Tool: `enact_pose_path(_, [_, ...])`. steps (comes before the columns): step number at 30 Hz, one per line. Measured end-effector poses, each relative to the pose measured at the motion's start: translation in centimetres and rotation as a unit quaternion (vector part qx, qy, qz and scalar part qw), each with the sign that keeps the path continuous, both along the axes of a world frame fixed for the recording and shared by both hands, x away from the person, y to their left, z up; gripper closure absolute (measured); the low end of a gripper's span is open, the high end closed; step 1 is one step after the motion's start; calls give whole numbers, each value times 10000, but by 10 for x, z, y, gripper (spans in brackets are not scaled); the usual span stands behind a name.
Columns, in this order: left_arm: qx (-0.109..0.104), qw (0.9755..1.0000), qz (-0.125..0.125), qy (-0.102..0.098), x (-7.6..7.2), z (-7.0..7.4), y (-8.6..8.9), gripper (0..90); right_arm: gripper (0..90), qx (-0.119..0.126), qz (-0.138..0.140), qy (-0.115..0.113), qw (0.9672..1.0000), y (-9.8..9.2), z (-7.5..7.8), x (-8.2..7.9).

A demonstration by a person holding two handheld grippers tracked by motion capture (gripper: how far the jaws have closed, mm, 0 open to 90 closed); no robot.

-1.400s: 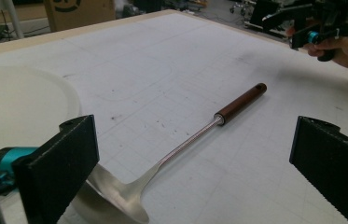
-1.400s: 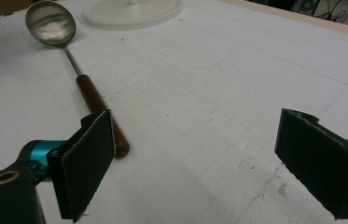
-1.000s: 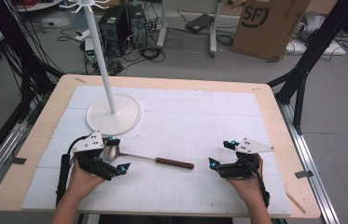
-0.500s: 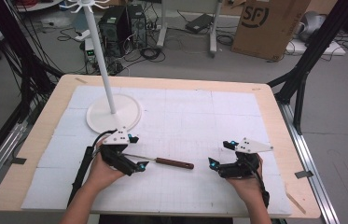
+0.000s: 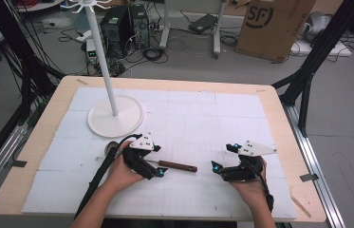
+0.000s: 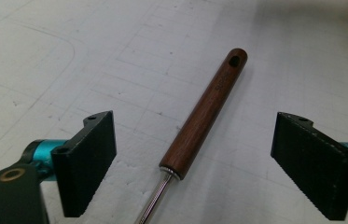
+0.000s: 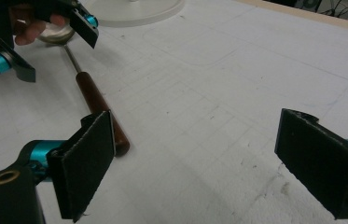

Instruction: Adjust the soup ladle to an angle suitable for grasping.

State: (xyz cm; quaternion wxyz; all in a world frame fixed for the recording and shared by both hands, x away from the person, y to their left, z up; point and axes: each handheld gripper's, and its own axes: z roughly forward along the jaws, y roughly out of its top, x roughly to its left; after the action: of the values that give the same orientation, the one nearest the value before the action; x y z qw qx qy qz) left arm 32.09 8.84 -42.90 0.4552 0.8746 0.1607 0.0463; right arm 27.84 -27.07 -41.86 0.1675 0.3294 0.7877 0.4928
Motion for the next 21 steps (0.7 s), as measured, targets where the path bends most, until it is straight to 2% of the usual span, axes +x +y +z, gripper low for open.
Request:
enact_pose_path(1, [49,10000,4,7,0,-1,-1,166,109,0,0,0,10000,0,0,0])
enact_pose_path(4, [190,9998,-9,41,3,-3,-3,261,109,5,-6,4,10000,0,0,0])
enact_pose_path(8, [359,9993,-18,95,5,-6,-4,322,109,-13,-3,16,10000,0,0,0])
enact_pose_path(12, [607,9980,33,169,7,-10,-5,416,109,-19,7,13,10000,1,0,0])
enact_pose_path(13, [690,9974,34,178,7,-11,-6,416,109,-19,7,13,10000,1,0,0])
enact_pose_path(15, [810,9966,25,146,8,-13,-6,455,109,-22,7,10,10000,1,-1,0])
enact_pose_path(19, [860,9962,99,98,7,-12,-6,524,109,-26,-2,-8,10000,1,-1,0])
enact_pose_path(21, [897,9959,87,93,6,-11,-6,594,109,-30,2,-9,10000,1,-1,0])
